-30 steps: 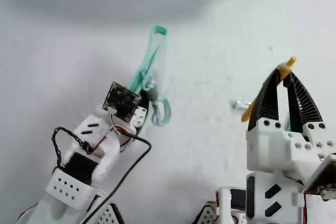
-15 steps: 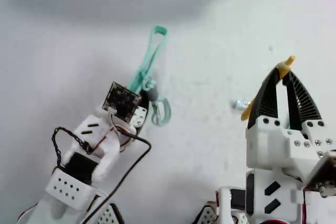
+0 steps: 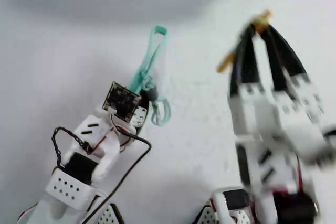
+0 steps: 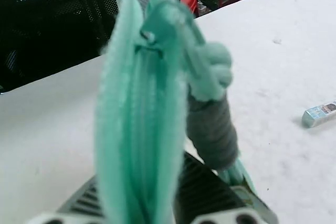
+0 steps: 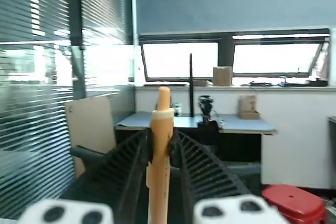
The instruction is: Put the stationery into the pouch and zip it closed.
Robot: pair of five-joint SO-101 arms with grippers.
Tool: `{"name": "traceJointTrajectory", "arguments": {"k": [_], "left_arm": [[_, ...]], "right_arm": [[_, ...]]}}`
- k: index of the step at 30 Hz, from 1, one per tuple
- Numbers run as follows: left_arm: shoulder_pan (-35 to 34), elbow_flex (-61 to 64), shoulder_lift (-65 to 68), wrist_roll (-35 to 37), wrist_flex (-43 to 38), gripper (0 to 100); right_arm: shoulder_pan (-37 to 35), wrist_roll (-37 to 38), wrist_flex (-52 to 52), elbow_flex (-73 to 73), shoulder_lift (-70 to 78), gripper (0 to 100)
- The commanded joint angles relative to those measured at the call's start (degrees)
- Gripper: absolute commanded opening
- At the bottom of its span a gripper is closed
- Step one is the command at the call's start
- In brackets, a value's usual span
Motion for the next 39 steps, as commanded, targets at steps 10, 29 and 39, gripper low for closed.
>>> {"name": "traceJointTrajectory", "arguments": {"k": [10, 29, 39], "left_arm": [[-1.01, 0.00, 1.01, -0.70, -0.53, 2], [-1.01, 0.00, 1.01, -0.70, -0.79, 2], [-1.01, -0.09, 1.01, -0.70, -0.79, 2]], "right_arm": [[-13.23, 0.00, -8.84, -17.49, 30.29, 1.7], [-17.10, 0.00, -13.49, -19.25, 34.51, 1.7], [-16.48, 0.00, -9.63, -17.23, 39.25, 1.7]]}}
